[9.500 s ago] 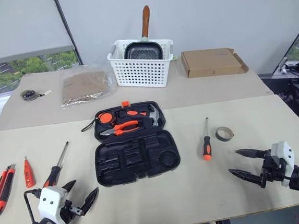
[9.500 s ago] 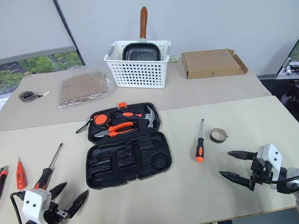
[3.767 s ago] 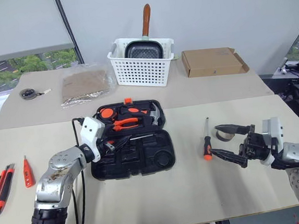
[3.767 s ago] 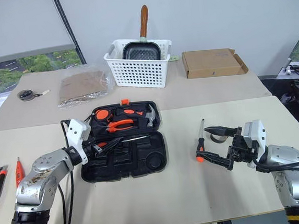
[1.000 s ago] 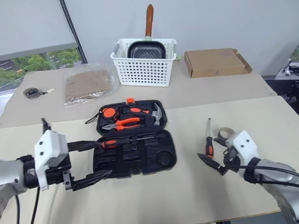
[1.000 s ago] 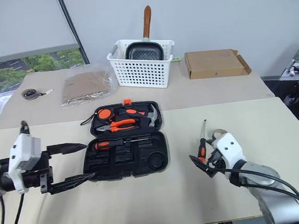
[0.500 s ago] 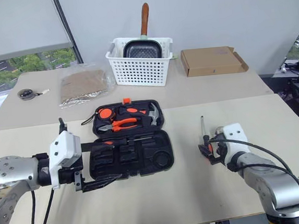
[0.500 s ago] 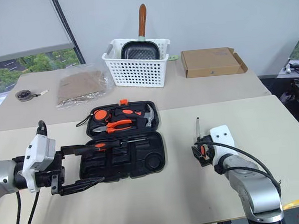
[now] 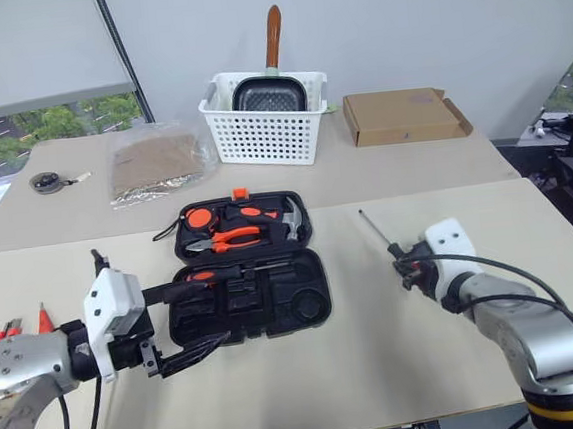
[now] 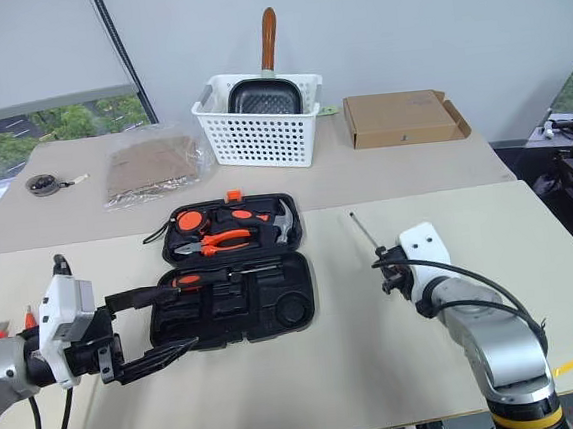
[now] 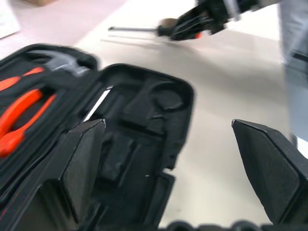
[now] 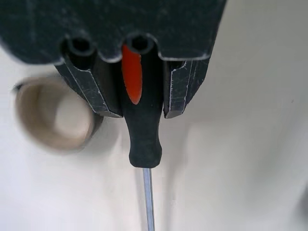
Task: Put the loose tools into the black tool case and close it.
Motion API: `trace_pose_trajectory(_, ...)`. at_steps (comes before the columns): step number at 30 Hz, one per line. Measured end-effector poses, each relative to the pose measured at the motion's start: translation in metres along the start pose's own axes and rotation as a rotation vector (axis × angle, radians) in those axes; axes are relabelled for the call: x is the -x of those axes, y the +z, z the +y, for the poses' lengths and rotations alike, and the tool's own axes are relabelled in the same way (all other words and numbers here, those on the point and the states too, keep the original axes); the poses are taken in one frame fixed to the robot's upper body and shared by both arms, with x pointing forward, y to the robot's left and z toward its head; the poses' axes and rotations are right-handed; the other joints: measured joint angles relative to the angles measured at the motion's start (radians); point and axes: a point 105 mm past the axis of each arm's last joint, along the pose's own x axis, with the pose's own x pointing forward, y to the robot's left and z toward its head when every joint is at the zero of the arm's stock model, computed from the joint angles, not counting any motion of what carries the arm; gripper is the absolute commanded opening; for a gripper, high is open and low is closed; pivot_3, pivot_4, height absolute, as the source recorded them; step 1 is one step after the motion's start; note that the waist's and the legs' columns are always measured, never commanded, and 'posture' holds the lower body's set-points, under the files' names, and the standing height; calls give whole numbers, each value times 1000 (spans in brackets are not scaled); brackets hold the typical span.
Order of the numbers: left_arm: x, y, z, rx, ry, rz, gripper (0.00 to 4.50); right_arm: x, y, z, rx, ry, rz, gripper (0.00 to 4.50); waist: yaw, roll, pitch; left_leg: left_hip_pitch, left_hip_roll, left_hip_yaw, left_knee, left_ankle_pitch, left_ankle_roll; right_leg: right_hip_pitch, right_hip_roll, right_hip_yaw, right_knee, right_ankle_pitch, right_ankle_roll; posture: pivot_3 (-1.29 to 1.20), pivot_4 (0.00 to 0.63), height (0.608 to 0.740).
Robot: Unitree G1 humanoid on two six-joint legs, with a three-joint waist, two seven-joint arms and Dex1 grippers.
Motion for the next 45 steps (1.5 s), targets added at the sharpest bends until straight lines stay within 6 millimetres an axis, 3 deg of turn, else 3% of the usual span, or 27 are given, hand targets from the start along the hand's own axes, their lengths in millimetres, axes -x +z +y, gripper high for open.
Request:
trace_pose_trajectory(4, 16, -10, 0, 84, 155, -40, 4500, -7, 42, 18, 135, 283, -168, 979, -7, -1, 1, 1, 0, 0, 0, 0, 0, 1, 1, 0, 0, 0, 0, 0, 150, 700)
trace_pose_trajectory(7, 27, -19, -4, 149, 258, -56, 4500, -15, 57, 33, 231, 492, -253, 979, -9, -3, 1, 2, 0, -1, 1, 0, 1, 2, 0, -1, 0, 0, 0, 0, 150, 700)
trace_pose_trajectory(11, 37, -26, -15, 186, 340, -49, 4500, -27, 62, 60, 396, 803, -332, 979, -8, -5, 1, 3, 0, -1, 1, 0, 1, 4, 0, -1, 0, 0, -1, 0, 150, 700)
trace_pose_trajectory(18, 55, -30, -35, 219, 479, -53, 4500, -58, 61, 97, 598, 1090, -351, 979, -12, -7, 1, 4, 1, -1, 2, -1, 2, 6, 0, -1, 0, -5, -10, 0, 150, 700)
trace_pose_trajectory(23, 59, -31, -46, 216, 531, -54, 4500, -71, 61, 115, 664, 1152, -333, 979, -15, -7, 1, 4, 1, -1, 2, -1, 3, 6, 0, -1, 0, -5, -10, 0, 150, 700)
trace_pose_trajectory(39, 61, -31, -48, 199, 564, -88, 4500, -91, 49, 123, 653, 1084, -222, 979, -18, -6, 1, 3, 1, -1, 2, -1, 3, 4, 0, -1, 2, -5, -11, 0, 150, 700)
trace_pose_trajectory(41, 60, -31, -47, 192, 557, -84, 4500, -92, 49, 123, 655, 1082, -220, 1999, -17, -6, 1, 2, 1, -1, 2, -1, 3, 3, 0, -1, 2, -5, -10, 0, 150, 700)
trace_pose_trajectory(45, 60, -30, -46, 183, 541, -84, 4500, -90, 53, 120, 657, 1073, -231, 3276, -17, -6, 1, 2, 1, -1, 2, -1, 3, 4, 0, -1, 2, -5, -11, 0, 150, 700)
